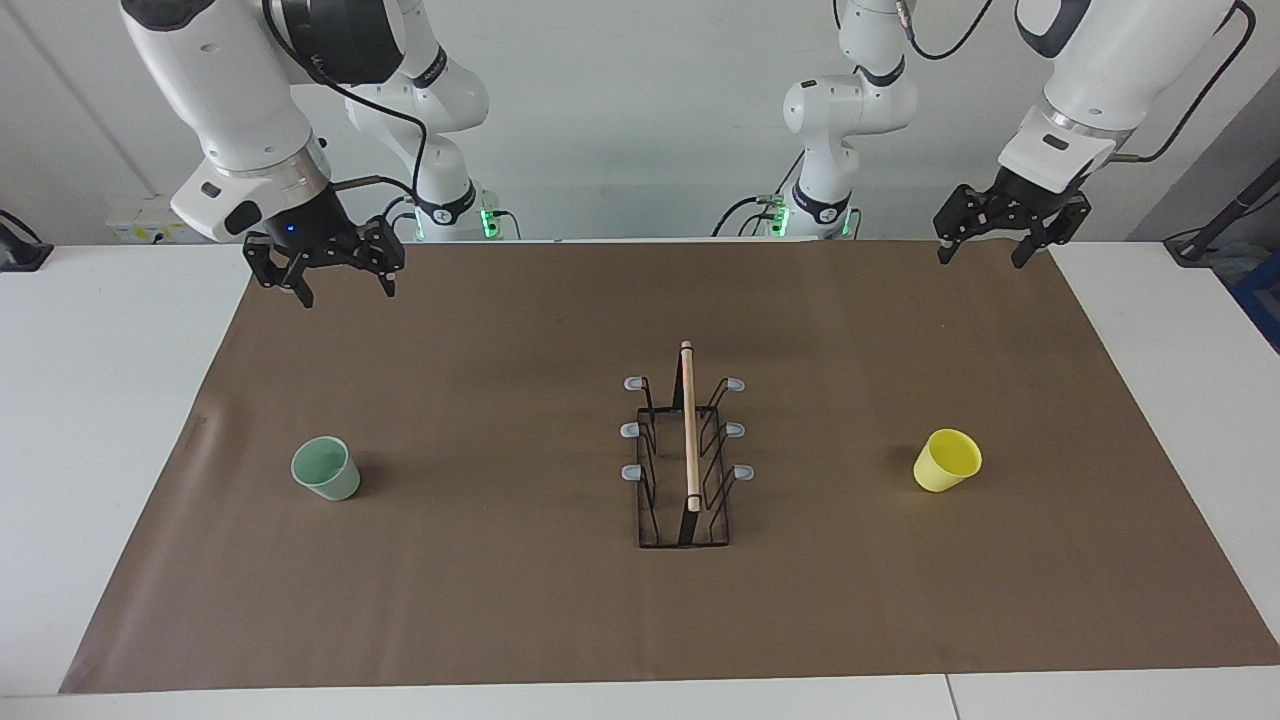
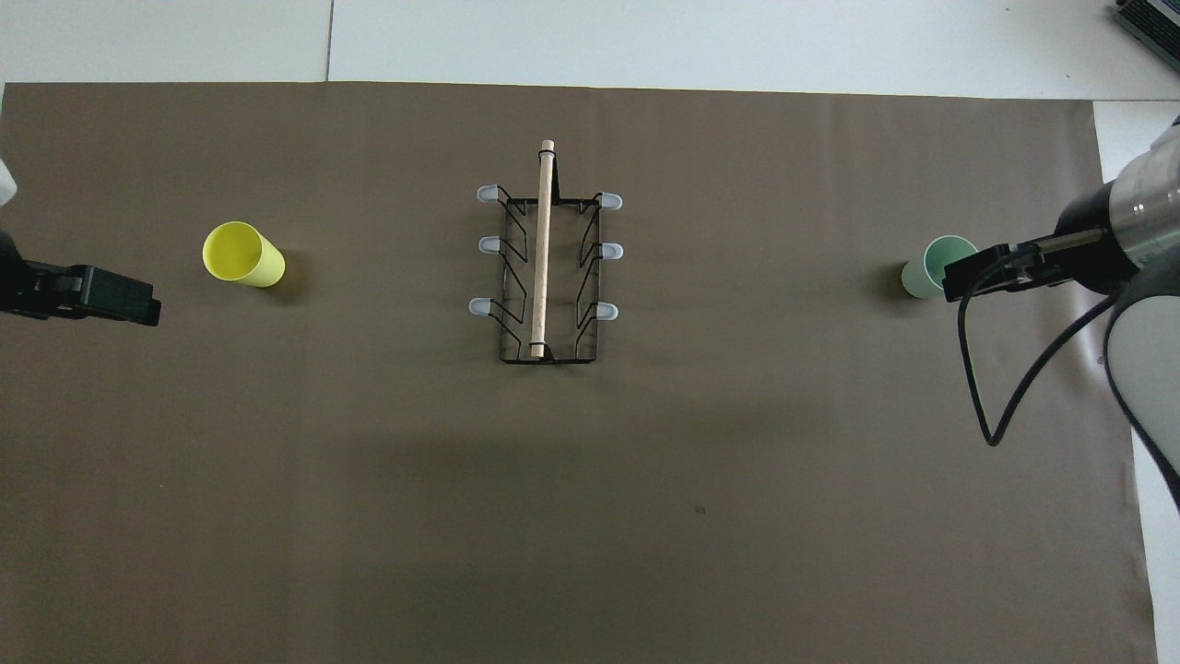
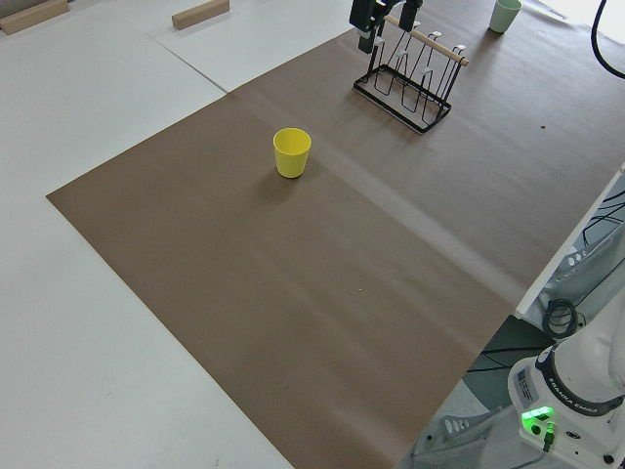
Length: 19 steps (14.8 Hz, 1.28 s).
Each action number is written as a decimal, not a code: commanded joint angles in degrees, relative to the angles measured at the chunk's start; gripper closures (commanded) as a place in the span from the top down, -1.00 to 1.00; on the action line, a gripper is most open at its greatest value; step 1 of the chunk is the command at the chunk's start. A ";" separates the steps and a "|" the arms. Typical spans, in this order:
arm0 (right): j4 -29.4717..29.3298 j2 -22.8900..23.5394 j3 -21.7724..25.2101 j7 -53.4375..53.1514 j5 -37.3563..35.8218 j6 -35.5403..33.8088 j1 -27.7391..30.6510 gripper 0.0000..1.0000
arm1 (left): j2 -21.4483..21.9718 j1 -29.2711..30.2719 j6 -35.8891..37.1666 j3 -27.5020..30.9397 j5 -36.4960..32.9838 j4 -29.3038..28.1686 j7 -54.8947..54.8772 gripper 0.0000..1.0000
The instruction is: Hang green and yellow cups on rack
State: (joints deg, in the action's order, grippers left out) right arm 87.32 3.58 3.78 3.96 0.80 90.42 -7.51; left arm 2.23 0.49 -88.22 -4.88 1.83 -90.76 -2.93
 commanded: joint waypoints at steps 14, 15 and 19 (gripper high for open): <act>-1.10 0.72 -1.40 -0.53 1.13 0.55 1.71 1.00 | 1.12 0.30 -3.01 -0.48 -1.73 -2.42 0.29 1.00; -1.10 0.72 -1.40 -0.53 1.13 0.55 1.71 1.00 | 0.24 0.21 -3.28 -0.48 -2.35 -2.15 0.47 1.00; -1.10 0.72 -1.40 -0.45 1.13 0.46 1.80 1.00 | -5.99 0.91 -5.21 -0.05 -2.44 -0.13 6.79 1.00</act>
State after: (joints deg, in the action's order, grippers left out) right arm 87.15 3.59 3.29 3.96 0.80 90.45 -7.00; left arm 0.03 0.54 -91.68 -4.81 0.50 -92.18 0.87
